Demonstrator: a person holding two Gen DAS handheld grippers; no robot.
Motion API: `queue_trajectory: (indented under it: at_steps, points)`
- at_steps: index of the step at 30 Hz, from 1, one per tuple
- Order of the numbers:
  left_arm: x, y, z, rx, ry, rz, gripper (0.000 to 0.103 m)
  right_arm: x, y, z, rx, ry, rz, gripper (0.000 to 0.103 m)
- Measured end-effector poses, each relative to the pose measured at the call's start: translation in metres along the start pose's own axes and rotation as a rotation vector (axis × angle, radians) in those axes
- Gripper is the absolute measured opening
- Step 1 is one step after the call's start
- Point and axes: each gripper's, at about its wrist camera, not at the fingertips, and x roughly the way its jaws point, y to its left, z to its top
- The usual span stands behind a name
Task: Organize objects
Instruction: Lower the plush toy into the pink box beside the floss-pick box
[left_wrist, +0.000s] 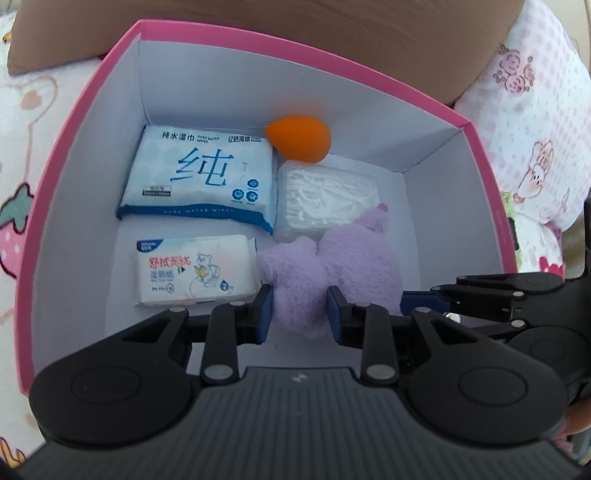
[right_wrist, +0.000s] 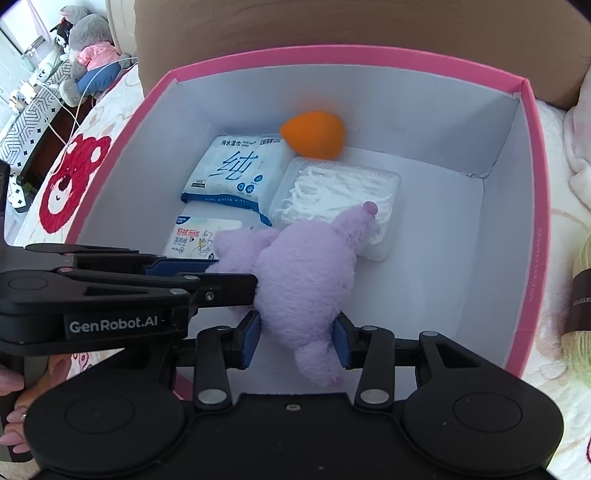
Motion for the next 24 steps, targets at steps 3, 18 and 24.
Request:
queue_trajectory:
  at_steps: [3,18,24]
  points:
    - [0.002,0.001,0.000,-0.008,0.012,-0.001,0.029,0.004,0.000,-0.001,0.006,0.010,0.003,0.048]
    - [-0.004,0.008,0.002,0.021,0.014,0.038,0.031,-0.003,-0.003,-0.008,0.050,-0.041,0.046,0.057]
    - [-0.006,0.003,0.000,0.033,0.008,0.049,0.031,-0.010,0.001,-0.012,0.003,-0.068,0.035,0.058]
